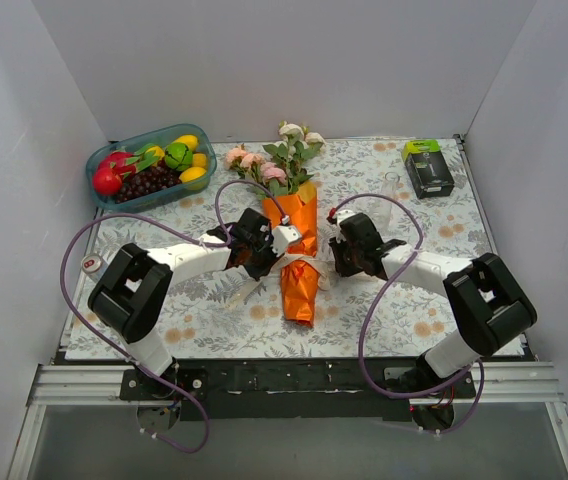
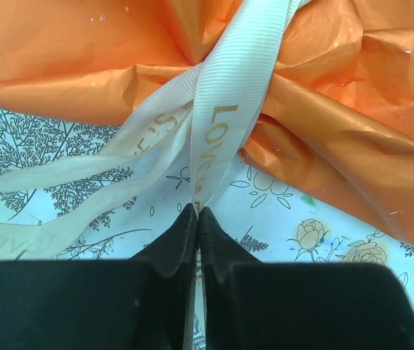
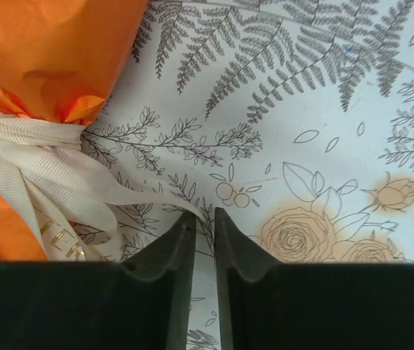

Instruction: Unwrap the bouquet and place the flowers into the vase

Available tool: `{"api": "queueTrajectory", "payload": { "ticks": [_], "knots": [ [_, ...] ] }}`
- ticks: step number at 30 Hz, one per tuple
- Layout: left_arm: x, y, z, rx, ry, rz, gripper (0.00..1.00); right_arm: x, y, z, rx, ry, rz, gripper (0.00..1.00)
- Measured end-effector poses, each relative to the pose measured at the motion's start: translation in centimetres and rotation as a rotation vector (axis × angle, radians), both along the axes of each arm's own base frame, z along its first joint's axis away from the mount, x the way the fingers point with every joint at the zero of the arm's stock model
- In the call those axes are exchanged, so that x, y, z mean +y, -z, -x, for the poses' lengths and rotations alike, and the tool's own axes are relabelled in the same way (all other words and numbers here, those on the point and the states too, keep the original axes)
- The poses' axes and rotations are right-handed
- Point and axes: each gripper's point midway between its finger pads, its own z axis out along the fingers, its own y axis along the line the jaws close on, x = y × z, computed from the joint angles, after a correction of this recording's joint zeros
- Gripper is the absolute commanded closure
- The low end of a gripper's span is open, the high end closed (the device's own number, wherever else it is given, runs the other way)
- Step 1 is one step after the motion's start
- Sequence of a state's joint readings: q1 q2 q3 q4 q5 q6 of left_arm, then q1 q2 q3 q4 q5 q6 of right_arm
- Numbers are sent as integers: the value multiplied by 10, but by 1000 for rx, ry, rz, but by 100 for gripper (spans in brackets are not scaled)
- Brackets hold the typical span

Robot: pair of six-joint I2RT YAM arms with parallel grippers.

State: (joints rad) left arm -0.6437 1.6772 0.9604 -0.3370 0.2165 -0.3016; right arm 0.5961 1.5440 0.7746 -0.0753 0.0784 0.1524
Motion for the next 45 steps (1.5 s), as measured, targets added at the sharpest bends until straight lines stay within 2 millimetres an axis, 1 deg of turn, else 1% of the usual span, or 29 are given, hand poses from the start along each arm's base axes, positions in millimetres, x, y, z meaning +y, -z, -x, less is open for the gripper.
{"api": "queueTrajectory", "payload": {
  "ticks": [3,6,8,10,12,15,17,19,21,24,26,27,28,29,31,34,38,40,44,45],
  "knots": [
    [0,0,0,3,-7,2,100,-2,7,8,24,1,-5,99],
    [0,-1,-1,1,-15,1,100,-3,2,10,22,12,-18,99],
    [1,-3,-2,-5,-22,2,100,-4,-4,12,11,24,-25,99],
    [3,-8,-5,-19,-34,9,100,-7,-18,13,-17,44,-42,99],
    [5,-17,-9,-40,-45,22,100,-11,-36,13,-61,66,-60,99],
    [12,-36,-19,-81,-77,50,100,-18,-62,9,-138,109,-84,99],
    [21,-47,-27,-105,-109,64,100,-24,-71,8,-162,138,-79,99],
    [34,-59,-38,-127,-152,75,100,-32,-72,9,-166,170,-59,99],
    [51,-68,-49,-148,-203,77,100,-41,-67,14,-146,203,-25,99],
    [84,-77,-62,-178,-290,58,100,-54,-60,21,-111,250,26,99],
    [107,-84,-69,-203,-342,49,100,-62,-59,25,-94,286,59,99],
    [120,-89,-72,-221,-371,45,100,-66,-60,26,-92,303,71,99],
    [128,-93,-72,-232,-390,41,100,-70,-62,26,-93,323,81,99],
    [142,-98,-72,-248,-419,33,100,-74,-65,27,-99,341,91,99],
    [160,-107,-72,-276,-458,23,100,-82,-75,28,-117,387,98,99],
    [178,-118,-72,-310,-495,13,100,-96,-94,27,-156,471,101,99],
    [195,-118,-73,-311,-541,-6,100,-119,-117,27,-204,616,136,99],
    [205,-117,-74,-312,-570,-20,100,-132,-122,30,-214,686,167,99],
    [226,-117,-78,-327,-655,-54,100,-171,-122,45,-207,854,264,99],
    [231,-118,-79,-331,-679,-63,100,-178,-122,49,-204,883,280,99]
  ]
}}
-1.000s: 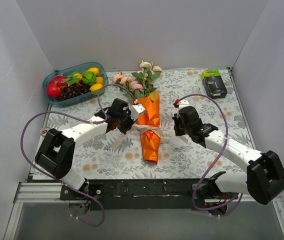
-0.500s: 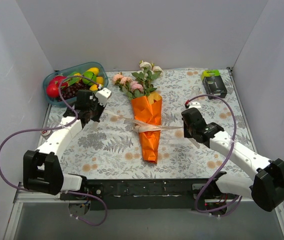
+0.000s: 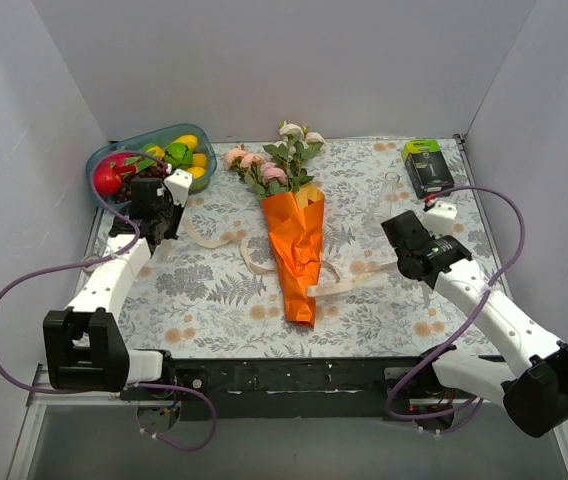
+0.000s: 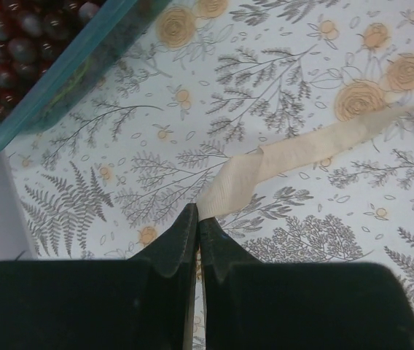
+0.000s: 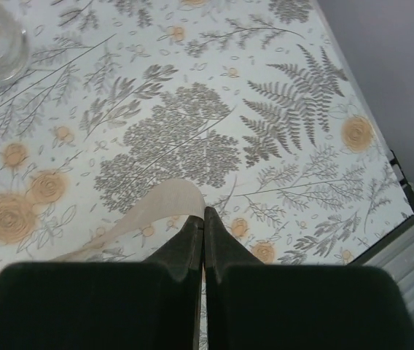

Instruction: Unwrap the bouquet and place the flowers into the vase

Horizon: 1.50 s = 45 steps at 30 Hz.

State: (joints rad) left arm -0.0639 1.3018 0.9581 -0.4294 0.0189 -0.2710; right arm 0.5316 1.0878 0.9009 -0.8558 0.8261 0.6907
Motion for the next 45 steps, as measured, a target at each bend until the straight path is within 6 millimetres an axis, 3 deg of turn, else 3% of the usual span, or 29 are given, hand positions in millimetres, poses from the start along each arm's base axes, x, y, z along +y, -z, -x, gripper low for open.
{"api": "queueTrajectory", "payload": {
  "ticks": [4,5,6,7,8,9,10,12,13,17,19,20,22,25,28,33,40,45],
  "knots": [
    [17,-5,-5,-29,-94,-9,100,-34,-9,10,-31,148,18,91],
    [20,-6,-6,-34,-112,-8,100,-43,-12,12,-46,185,18,86],
    [22,-7,-6,-40,-127,-7,94,-49,-14,14,-57,213,16,72],
    [23,-8,-7,-43,-137,-6,64,-57,-16,16,-65,242,16,64],
    [24,-10,-7,-45,-144,0,46,-63,-18,18,-71,269,17,57],
    [24,-11,-8,-47,-143,0,33,-68,-19,19,-73,288,20,45],
    [23,-14,-9,-48,-142,7,18,-72,-20,20,-73,296,25,39],
    [20,-23,-11,-55,-141,28,6,-74,-23,20,-78,287,29,31],
    [17,-30,-12,-60,-138,42,2,-74,-24,19,-83,281,29,29],
    [4,-74,-24,-120,-97,112,2,-68,-33,12,-99,218,12,23],
    [-3,-96,-29,-154,-73,147,2,-59,-42,4,-108,169,-3,13],
    [-7,-105,-31,-168,-61,167,2,-52,-50,-1,-119,135,-4,13],
    [-14,-118,-34,-185,-41,202,2,-24,-66,-14,-149,20,-6,12],
    [-23,-119,-32,-168,-20,245,2,44,-90,-28,-184,-199,-1,13],
    [-27,-113,-27,-136,-15,271,2,113,-93,-31,-172,-370,24,14],
    [-30,-110,-24,-113,-22,294,2,198,-52,-15,-75,-581,135,17],
    [-31,-106,-22,-97,-38,311,2,294,11,15,19,-794,333,19],
    [-31,-98,-19,-80,-47,317,2,319,34,11,34,-853,383,30]
  ]
}}
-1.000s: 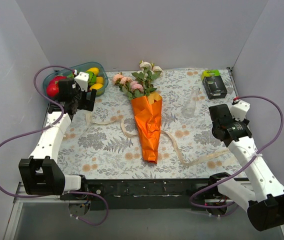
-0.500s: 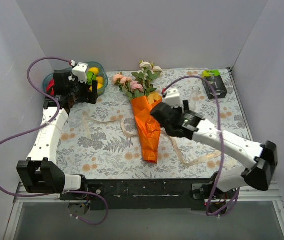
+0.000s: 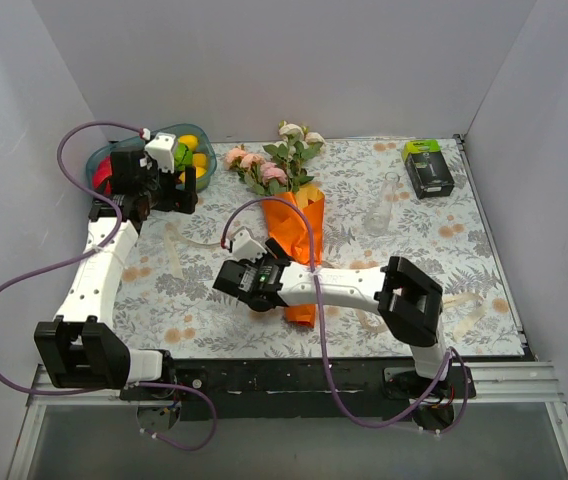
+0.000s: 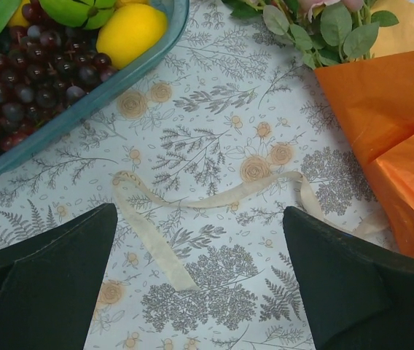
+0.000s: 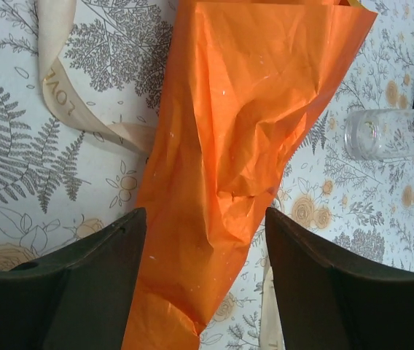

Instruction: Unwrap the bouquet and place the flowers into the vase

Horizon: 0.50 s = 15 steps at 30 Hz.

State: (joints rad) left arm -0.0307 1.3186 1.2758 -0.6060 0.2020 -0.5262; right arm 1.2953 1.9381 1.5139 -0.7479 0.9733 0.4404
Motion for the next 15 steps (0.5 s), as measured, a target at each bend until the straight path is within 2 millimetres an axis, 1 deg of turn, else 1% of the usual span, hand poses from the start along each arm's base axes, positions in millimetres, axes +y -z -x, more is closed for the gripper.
{"api": "queueTrajectory", "payload": {
  "ticks": [4,5,6,8,11,14,15],
  "knots": [
    [2,11,6,25,-7,0,2,7,3,-16,-9,10,-16,33],
    [2,13,6,30,-8,0,2,7,5,-19,-10,15,-20,35],
    [2,15,7,34,-9,0,2,7,7,-23,-8,20,-21,40],
    [3,16,9,37,-11,0,2,7,13,-30,-2,29,-38,44],
    [5,17,9,37,-17,0,2,5,21,-37,13,34,-51,46],
    [8,17,9,36,-23,0,2,6,27,-39,30,32,-65,56],
    [8,17,9,35,-25,0,2,9,28,-39,34,28,-71,62]
  ]
}}
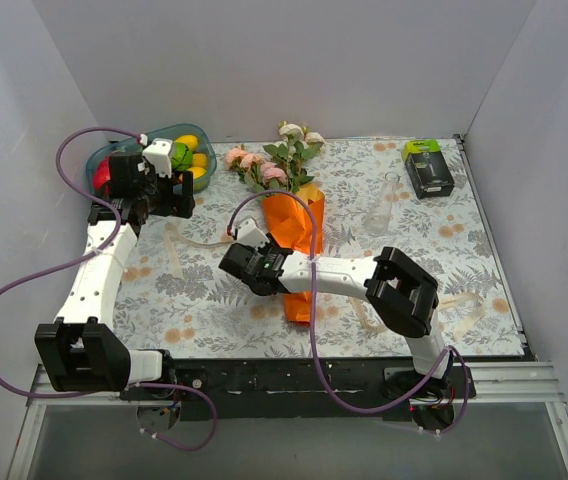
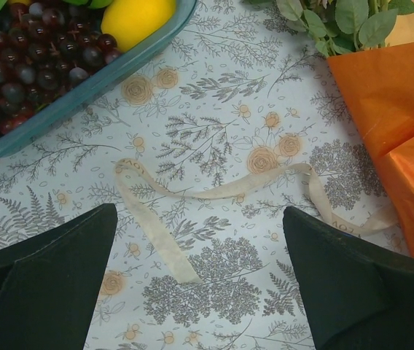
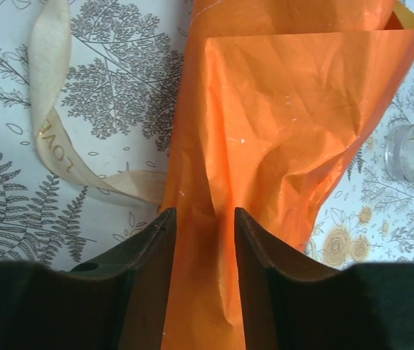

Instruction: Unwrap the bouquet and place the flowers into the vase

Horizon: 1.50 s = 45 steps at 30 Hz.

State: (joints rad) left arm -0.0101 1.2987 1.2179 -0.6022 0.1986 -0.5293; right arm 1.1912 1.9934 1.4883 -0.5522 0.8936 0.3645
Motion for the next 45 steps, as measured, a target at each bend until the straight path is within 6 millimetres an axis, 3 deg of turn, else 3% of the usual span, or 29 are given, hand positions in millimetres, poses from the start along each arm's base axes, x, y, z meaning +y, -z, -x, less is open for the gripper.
{"api": "queueTrajectory", "payload": {
  "ticks": [3,5,17,21,24,28,31,33,35,38,40,41,42,45],
  "knots": [
    [1,0,0,-3,-2,0,2,5,5,1,12,-11,-15,87],
    [1,3,1,-1,-3,-2,2,9,6,1,20,-18,-27,92],
    [2,8,4,8,-7,-5,2,4,16,1,43,0,-41,99],
    [2,8,5,1,-7,-5,2,3,9,-1,43,1,-29,99],
    [2,10,6,-4,-7,-5,2,12,-15,-5,24,-15,-54,99],
    [2,15,7,4,-7,-5,2,19,-77,-8,-37,-35,-182,99],
    [2,15,7,4,-6,-3,2,7,-139,-2,-103,-40,-338,99],
    [2,14,6,-1,-6,-3,2,-12,-168,5,-146,-31,-446,99],
    [1,14,6,-3,-4,-2,2,-38,-178,15,-171,-14,-510,99],
    [1,14,6,-2,-2,0,2,-72,-157,27,-160,6,-522,98],
    [0,14,6,-2,-1,1,2,-78,-139,27,-134,13,-479,80],
    [1,14,6,-1,-1,1,2,-76,-130,25,-121,18,-457,59],
    [1,14,6,-1,-1,1,2,-71,-121,23,-105,19,-431,48],
    [1,14,7,1,-1,1,2,-49,-89,26,-58,-29,-314,31]
  ]
}}
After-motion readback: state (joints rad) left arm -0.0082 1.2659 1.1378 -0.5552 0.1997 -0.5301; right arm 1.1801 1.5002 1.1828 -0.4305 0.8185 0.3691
